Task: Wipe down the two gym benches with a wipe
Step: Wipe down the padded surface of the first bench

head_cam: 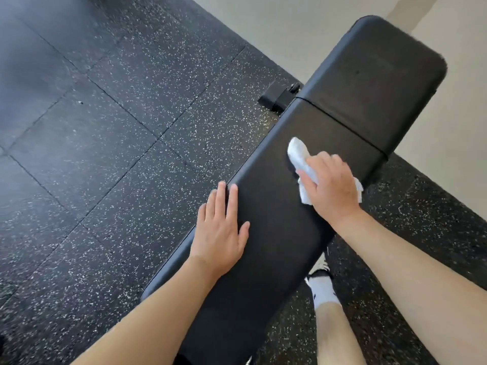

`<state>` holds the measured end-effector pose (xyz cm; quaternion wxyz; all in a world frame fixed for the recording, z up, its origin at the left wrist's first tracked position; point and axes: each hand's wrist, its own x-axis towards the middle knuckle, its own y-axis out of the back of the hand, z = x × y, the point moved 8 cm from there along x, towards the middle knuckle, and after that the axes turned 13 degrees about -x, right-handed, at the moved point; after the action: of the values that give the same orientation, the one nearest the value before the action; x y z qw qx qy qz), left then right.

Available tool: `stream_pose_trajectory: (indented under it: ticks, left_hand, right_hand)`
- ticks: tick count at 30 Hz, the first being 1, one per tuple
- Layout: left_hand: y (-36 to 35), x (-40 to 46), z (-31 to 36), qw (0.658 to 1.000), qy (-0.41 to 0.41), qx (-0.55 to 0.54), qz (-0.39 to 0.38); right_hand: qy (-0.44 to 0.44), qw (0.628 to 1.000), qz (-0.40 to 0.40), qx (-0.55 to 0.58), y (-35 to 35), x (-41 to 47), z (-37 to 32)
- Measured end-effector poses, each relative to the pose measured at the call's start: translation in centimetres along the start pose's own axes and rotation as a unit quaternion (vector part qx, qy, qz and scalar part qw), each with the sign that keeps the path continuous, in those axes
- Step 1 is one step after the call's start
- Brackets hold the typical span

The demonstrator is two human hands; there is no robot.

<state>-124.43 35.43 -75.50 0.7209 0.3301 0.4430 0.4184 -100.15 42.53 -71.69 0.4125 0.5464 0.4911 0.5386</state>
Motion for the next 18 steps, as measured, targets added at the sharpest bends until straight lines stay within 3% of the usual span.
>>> stream_pose_trajectory:
  ticks: [3, 5, 11, 14, 18]
  left_hand:
    - [-0.4, -2.1, 0.6, 0.997, -0.058, 0.048, -0.028]
    - [-0.5, -3.0, 1.7, 0.989, -0.114, 0.075, -0.051]
    - [-0.2, -0.5, 7.5, 0.963, -0.243, 0.083, -0.079]
    - [-0.4, 3.0, 11.3, 0.953, -0.277, 0.096, -0.074]
    - [-1.9, 7.9, 16.4, 0.946, -0.302, 0.098, -0.06]
  right_hand:
    - [-0.14, 0.99, -0.005, -0.003, 0.6, -4.2, 1.0]
    - [-0.174, 0.985, -0.014, 0.013, 1.0, -7.8, -0.9]
    - [-0.096, 0.99, -0.049, 0.086, 1.5, -16.0, -4.6]
    - [-0.111, 0.989, -0.027, 0.089, 1.4, -15.8, -2.0]
    - [-0.267, 0.951, 0.017, 0.154, 0.3, -12.2, 6.0]
